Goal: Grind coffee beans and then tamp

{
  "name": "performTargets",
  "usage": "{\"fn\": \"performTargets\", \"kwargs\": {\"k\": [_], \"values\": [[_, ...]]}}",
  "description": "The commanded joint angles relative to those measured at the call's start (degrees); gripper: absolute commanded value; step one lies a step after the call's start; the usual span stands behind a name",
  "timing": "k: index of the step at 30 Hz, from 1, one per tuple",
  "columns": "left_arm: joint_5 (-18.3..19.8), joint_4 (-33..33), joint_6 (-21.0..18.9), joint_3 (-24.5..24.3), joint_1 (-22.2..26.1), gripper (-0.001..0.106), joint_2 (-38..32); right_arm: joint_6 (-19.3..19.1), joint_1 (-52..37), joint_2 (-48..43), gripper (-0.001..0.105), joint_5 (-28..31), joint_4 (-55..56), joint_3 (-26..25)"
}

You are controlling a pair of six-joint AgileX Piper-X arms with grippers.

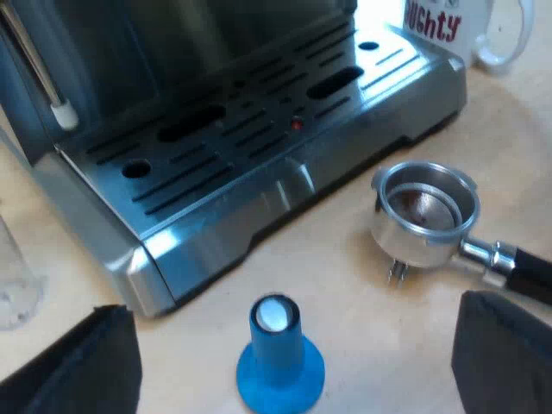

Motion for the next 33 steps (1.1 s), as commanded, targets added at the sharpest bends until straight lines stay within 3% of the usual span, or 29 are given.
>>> {"fn": "performTargets", "kwargs": {"k": [1,14,27,33], "values": [[-0.66,-2.82,0.69,0.58,-0.13,0.086,-0.36,-0.88,-0.13,0.85,0.054,0.37,-2.32,-0.10],[-0.66,-15.81,0.81,5.24,-0.13,0.086,6.93,-0.88,-0.13,2.65,0.054,0.37,-4.87,-0.10],[-0.20,-23.87,0.81,5.46,-0.13,0.086,22.14,-0.88,-0.13,2.65,0.054,0.37,-4.87,-0.10],[2.90,-27.29,0.81,5.46,-0.13,0.086,27.76,-0.88,-0.13,2.65,0.054,0.37,-4.87,-0.10]]}}
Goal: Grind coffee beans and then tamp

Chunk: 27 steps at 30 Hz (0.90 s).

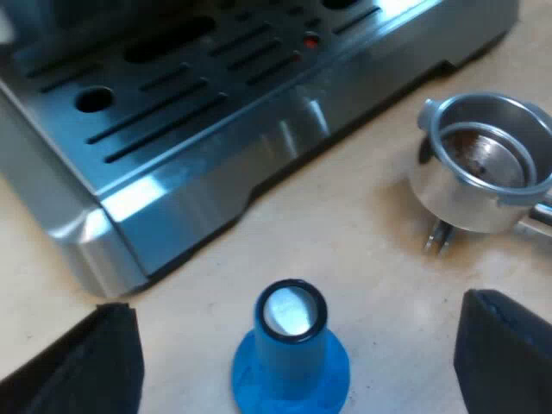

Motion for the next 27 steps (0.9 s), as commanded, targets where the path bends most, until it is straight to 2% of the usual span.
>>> {"fn": "performTargets", "kwargs": {"k": [1,27], "values": [[1.30,-2.74,-0.09,-0.09,-0.13,0.086,2.34,-0.88,-0.13,0.02,0.054,0.37,-0.80,-0.10],[0.77,-16.83,-0.09,0.04,-0.13,0.086,20.08,-0.88,-0.13,0.02,0.054,0.37,-0.80,-0.10]]}}
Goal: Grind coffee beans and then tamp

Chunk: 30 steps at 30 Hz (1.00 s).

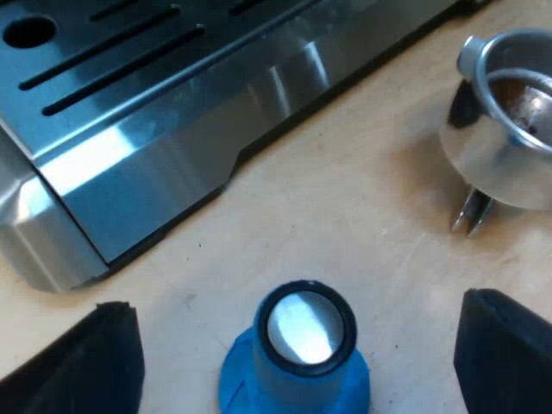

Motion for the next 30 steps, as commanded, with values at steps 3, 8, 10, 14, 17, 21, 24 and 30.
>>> {"fn": "performTargets", "kwargs": {"k": [3,8,10,14,17,21,24,30], "values": [[0.01,-3.93,-0.09,0.04,-0.13,0.086,2.94,-0.88,-0.13,0.02,0.054,0.37,-0.80,-0.10],[0.01,-5.50,-0.09,0.04,-0.13,0.086,6.76,-0.88,-0.13,0.02,0.054,0.37,-0.80,-0.10],[0.01,-7.07,-0.09,0.04,-0.13,0.086,8.32,-0.88,-0.13,0.02,0.054,0.37,-0.80,-0.10],[0.01,-8.60,-0.09,0.04,-0.13,0.086,9.66,-0.88,-0.13,0.02,0.054,0.37,-0.80,-0.10],[0.01,-9.33,-0.09,0.04,-0.13,0.086,10.54,-0.61,-0.13,0.02,0.054,0.37,-0.80,-0.10],[0.01,-10.16,-0.09,0.04,-0.13,0.086,11.94,-0.61,-0.13,0.02,0.054,0.37,-0.80,-0.10],[0.01,-10.13,-0.09,0.04,-0.13,0.086,12.45,-0.61,-0.13,0.02,0.054,0.37,-0.80,-0.10],[0.01,-10.24,-0.09,0.04,-0.13,0.057,12.43,-0.61,-0.13,0.02,0.054,0.37,-0.80,-0.10]]}}
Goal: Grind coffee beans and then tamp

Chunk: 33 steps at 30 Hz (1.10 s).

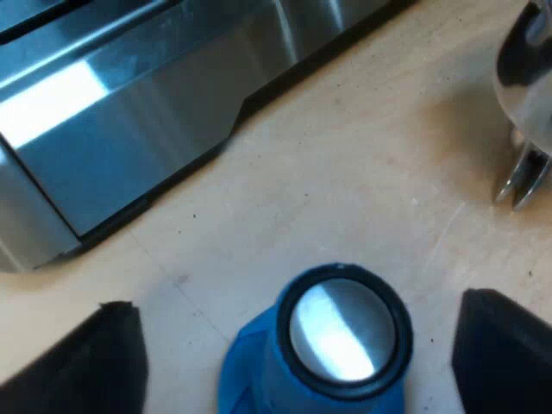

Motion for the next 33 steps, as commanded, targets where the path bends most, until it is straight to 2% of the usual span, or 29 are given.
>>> {"fn": "performTargets", "kwargs": {"k": [1,7,12,22,28,33], "values": [[0.01,-0.98,-0.09,0.04,-0.13,0.047,-0.03,-0.61,-0.13,0.02,0.054,0.37,-0.80,-0.10],[0.57,-1.28,-0.09,0.04,-0.13,0.017,-0.03,-0.61,-0.13,0.02,0.054,0.37,-0.80,-0.10],[4.04,-1.28,-0.56,0.04,-0.13,0.006,-1.89,-0.61,-0.13,0.02,0.054,0.37,-0.80,-0.10],[4.15,-0.15,-0.56,0.04,-0.13,0.006,-15.14,-0.61,-0.13,0.02,0.054,0.37,-0.80,-0.10],[4.15,8.00,-0.56,0.04,-0.13,0.006,-24.73,-0.61,-0.34,-1.41,0.054,0.82,-0.22,-0.10],[4.15,14.39,-0.56,0.04,-0.13,0.006,-32.71,-0.41,-2.05,-5.94,0.054,1.86,5.43,-0.10]]}}
